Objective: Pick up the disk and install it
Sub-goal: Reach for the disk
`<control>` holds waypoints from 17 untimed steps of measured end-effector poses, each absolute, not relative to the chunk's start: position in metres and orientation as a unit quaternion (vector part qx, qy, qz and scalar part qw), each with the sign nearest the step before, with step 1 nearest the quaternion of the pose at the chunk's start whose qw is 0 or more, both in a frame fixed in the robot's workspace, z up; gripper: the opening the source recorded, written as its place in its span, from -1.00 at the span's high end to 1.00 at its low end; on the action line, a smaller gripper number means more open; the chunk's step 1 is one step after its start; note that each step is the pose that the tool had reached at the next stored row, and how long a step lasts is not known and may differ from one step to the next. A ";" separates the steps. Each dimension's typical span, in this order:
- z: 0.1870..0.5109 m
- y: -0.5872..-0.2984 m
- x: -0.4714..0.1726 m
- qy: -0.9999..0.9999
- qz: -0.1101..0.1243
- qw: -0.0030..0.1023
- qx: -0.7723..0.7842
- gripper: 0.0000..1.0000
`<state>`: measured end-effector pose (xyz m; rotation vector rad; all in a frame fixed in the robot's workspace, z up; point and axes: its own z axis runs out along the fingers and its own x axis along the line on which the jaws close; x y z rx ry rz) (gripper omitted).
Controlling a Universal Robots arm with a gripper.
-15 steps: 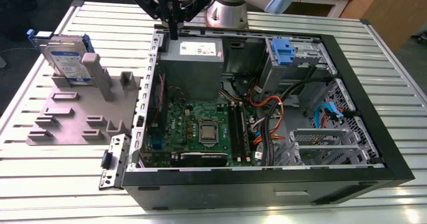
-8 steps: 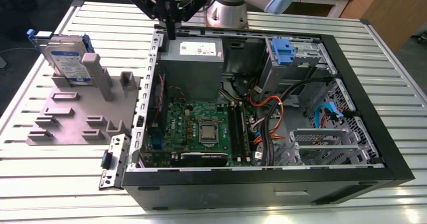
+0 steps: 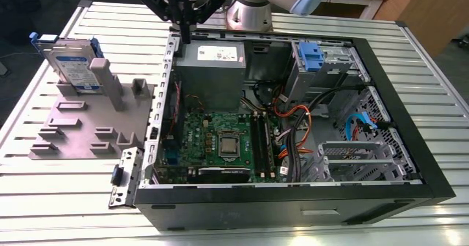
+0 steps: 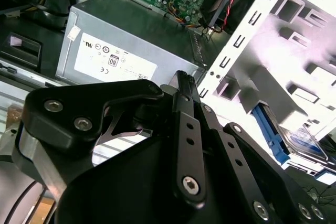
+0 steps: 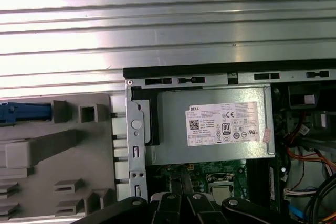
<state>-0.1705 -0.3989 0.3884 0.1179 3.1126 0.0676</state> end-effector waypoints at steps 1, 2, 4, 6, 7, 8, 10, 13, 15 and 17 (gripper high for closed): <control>0.388 -0.399 -0.171 0.999 0.022 0.013 0.038 0.79; 0.388 -0.399 -0.171 0.999 0.022 0.013 0.038 0.79; 0.388 -0.399 -0.171 0.999 0.022 0.013 0.038 0.79; 0.388 -0.399 -0.172 0.999 0.022 0.013 0.038 0.79; 0.388 -0.399 -0.172 0.999 0.022 0.013 0.038 0.79; 0.388 -0.399 -0.172 0.999 0.022 0.013 0.038 0.79; 0.388 -0.399 -0.173 0.999 0.022 0.013 0.038 0.79; 0.388 -0.399 -0.173 0.999 0.022 0.013 0.038 0.79; 0.388 -0.399 -0.174 0.999 0.022 0.013 0.038 0.79; 0.388 -0.399 -0.174 0.999 0.022 0.013 0.038 0.79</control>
